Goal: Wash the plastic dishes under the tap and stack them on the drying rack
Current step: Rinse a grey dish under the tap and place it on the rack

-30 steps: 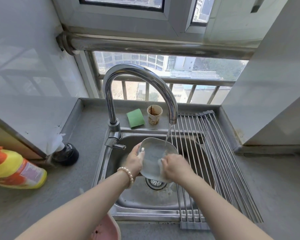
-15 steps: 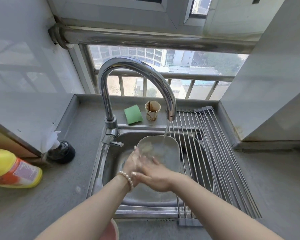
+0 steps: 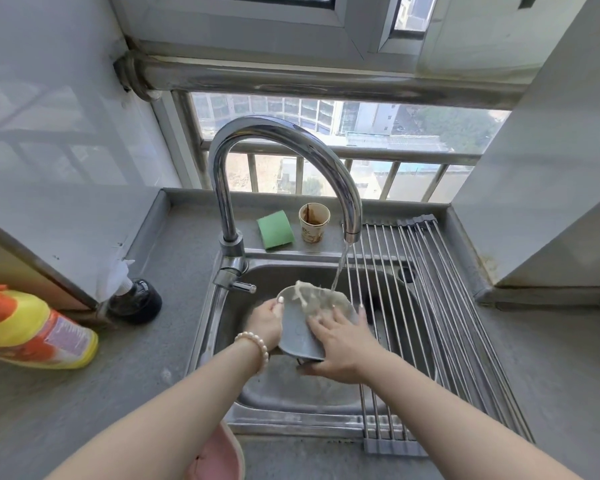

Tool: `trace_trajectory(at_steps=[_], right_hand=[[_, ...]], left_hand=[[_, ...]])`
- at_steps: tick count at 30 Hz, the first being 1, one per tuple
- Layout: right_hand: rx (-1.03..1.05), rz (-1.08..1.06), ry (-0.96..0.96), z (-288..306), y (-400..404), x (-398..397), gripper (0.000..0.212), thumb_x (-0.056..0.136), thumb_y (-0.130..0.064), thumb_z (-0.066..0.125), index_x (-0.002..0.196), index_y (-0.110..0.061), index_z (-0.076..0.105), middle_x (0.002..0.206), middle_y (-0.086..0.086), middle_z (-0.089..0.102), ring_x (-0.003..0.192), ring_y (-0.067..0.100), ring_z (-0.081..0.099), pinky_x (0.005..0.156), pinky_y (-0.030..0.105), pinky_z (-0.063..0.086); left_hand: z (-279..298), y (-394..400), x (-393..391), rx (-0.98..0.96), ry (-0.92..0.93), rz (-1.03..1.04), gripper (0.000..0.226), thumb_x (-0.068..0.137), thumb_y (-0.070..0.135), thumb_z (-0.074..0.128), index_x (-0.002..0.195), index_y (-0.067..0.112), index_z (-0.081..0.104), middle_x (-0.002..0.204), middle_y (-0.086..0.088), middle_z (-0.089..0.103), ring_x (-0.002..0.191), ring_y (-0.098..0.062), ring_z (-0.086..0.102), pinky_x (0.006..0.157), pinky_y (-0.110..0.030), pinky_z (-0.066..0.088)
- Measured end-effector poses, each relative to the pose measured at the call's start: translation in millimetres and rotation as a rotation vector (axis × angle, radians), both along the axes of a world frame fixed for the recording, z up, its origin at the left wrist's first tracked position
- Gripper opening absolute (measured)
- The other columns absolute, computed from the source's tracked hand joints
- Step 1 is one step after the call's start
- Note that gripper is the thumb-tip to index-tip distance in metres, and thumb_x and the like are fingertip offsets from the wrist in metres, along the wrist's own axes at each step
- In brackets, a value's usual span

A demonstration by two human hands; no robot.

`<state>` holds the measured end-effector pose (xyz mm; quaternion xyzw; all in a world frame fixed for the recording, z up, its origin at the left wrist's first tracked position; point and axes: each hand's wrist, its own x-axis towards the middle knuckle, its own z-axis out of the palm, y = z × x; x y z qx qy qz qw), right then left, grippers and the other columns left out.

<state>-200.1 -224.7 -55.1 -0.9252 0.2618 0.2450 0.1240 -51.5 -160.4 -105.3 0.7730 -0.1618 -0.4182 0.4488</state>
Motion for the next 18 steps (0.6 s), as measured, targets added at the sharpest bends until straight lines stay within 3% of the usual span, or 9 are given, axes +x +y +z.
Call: trace_trajectory(at_steps=[3, 6, 8, 10, 11, 14, 18], right_hand=[[-0.038, -0.008, -0.019, 2.0, -4.7, 3.5, 0.063, 0.094, -0.051, 0.044, 0.149, -0.03, 0.022, 0.155, 0.002, 0.024, 0.143, 0.03, 0.02, 0.109, 0.068, 0.005], [-0.059, -0.012, -0.09, -0.3, -5.6, -3.0, 0.041, 0.098, -0.034, 0.046, 0.14, -0.035, 0.043, 0.141, -0.003, 0.048, 0.131, 0.024, 0.041, 0.106, 0.052, 0.024], [-0.079, -0.012, -0.086, -3.5, -5.6, -10.2, 0.036, 0.099, -0.03, 0.046, 0.134, -0.035, 0.049, 0.136, -0.003, 0.052, 0.126, 0.022, 0.045, 0.102, 0.048, 0.027], [-0.117, -0.024, -0.066, -7.9, -6.2, -15.5, 0.034, 0.1, -0.028, 0.044, 0.133, -0.035, 0.049, 0.138, -0.002, 0.051, 0.125, 0.021, 0.046, 0.104, 0.05, 0.024], [-0.13, -0.038, -0.066, -9.8, -6.5, -16.8, 0.036, 0.1, -0.027, 0.044, 0.134, -0.036, 0.047, 0.142, -0.001, 0.048, 0.127, 0.021, 0.044, 0.106, 0.051, 0.021], [-0.121, -0.093, -0.099, -10.9, -6.7, -17.1, 0.04, 0.1, -0.026, 0.043, 0.138, -0.039, 0.044, 0.15, -0.003, 0.039, 0.132, 0.017, 0.04, 0.112, 0.053, 0.014], [-0.131, -0.1, -0.141, -9.0, -7.8, -13.9, 0.04, 0.1, -0.025, 0.043, 0.138, -0.038, 0.044, 0.15, -0.004, 0.039, 0.132, 0.016, 0.04, 0.113, 0.054, 0.012]], left_hand=[[18.1, -2.4, -5.2, -0.062, 0.296, 0.094, 0.026, 0.1, 0.03, 0.042, 0.1, 0.017, 0.065, 0.102, -0.017, 0.068, 0.087, -0.033, 0.066, 0.072, -0.049, 0.057], [28.2, -4.8, -4.4, -0.043, 0.385, 0.02, 0.039, 0.101, 0.028, 0.04, 0.14, 0.023, 0.039, 0.115, -0.007, 0.059, 0.074, -0.02, 0.063, 0.053, -0.028, 0.054], [28.7, -3.1, 4.1, -0.02, 0.23, -0.043, 0.057, 0.101, 0.021, 0.042, 0.151, 0.029, 0.015, 0.139, -0.007, 0.044, 0.094, -0.025, 0.063, 0.07, -0.028, 0.055], [30.2, -1.3, 13.5, 0.061, -0.035, -0.169, 0.063, 0.101, 0.02, 0.042, 0.151, 0.031, 0.006, 0.154, -0.011, 0.025, 0.128, -0.03, 0.045, 0.102, -0.034, 0.04], [30.6, -0.7, 17.8, 0.127, -0.167, -0.237, 0.062, 0.101, 0.022, 0.041, 0.152, 0.031, 0.006, 0.156, -0.012, 0.02, 0.136, -0.03, 0.036, 0.109, -0.034, 0.032], [31.1, 2.9, 24.2, 0.272, -0.419, -0.382, 0.059, 0.101, 0.026, 0.037, 0.152, 0.025, 0.008, 0.157, -0.014, 0.016, 0.141, -0.033, 0.023, 0.114, -0.032, 0.021], [27.5, 3.5, 23.7, 0.242, -0.447, -0.33, 0.057, 0.101, 0.023, 0.034, 0.153, 0.018, 0.009, 0.157, -0.01, 0.02, 0.141, -0.033, 0.018, 0.115, -0.034, 0.015]])
